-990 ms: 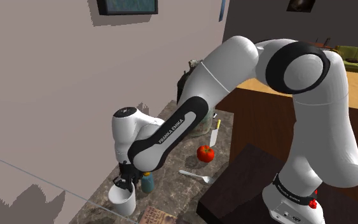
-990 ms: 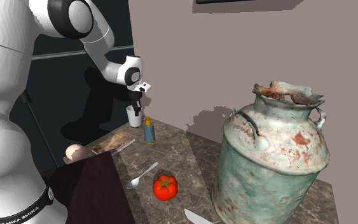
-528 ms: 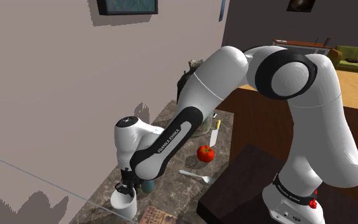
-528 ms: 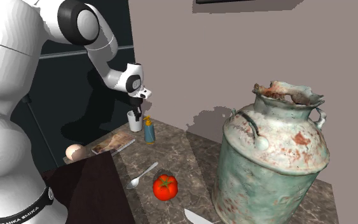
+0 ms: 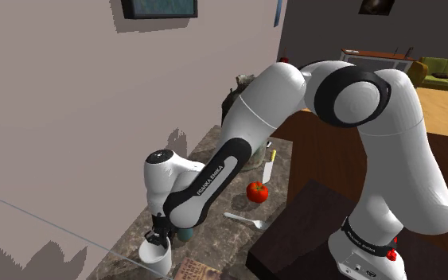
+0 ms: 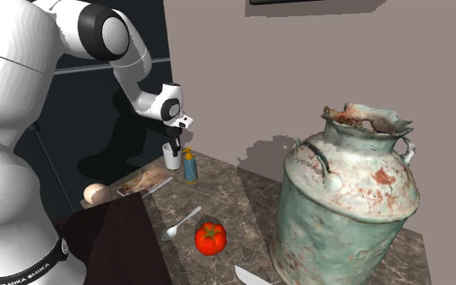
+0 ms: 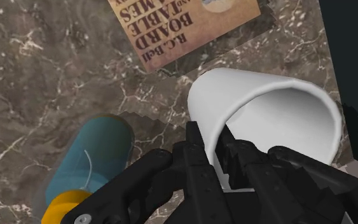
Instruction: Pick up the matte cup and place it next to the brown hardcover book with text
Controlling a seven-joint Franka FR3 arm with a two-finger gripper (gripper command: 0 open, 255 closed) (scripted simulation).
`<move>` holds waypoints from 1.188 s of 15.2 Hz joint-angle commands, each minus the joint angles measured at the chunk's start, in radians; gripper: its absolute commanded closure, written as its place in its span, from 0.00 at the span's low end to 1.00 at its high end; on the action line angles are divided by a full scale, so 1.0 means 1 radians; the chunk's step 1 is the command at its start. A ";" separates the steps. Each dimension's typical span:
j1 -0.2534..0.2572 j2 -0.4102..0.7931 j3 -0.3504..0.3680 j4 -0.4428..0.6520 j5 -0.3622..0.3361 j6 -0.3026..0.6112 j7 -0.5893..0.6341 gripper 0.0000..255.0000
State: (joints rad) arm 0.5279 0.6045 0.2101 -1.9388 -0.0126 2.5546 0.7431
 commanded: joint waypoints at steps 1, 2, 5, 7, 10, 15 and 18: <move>0.000 0.000 0.000 0.000 0.000 0.000 0.000 1.00; 0.000 0.000 0.000 0.000 0.000 0.000 0.000 0.00; 0.000 0.000 0.000 0.000 0.000 0.000 0.000 0.00; 0.000 0.000 0.000 0.000 0.000 0.000 0.000 0.00; -0.018 -0.082 0.013 -0.014 0.015 -0.068 -0.010 0.00; -0.022 -0.103 0.015 -0.015 0.019 -0.087 -0.012 0.00; -0.022 -0.103 0.015 -0.015 0.019 -0.087 -0.012 0.00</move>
State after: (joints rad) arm 0.5062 0.5020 0.2255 -1.9538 0.0063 2.4678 0.7307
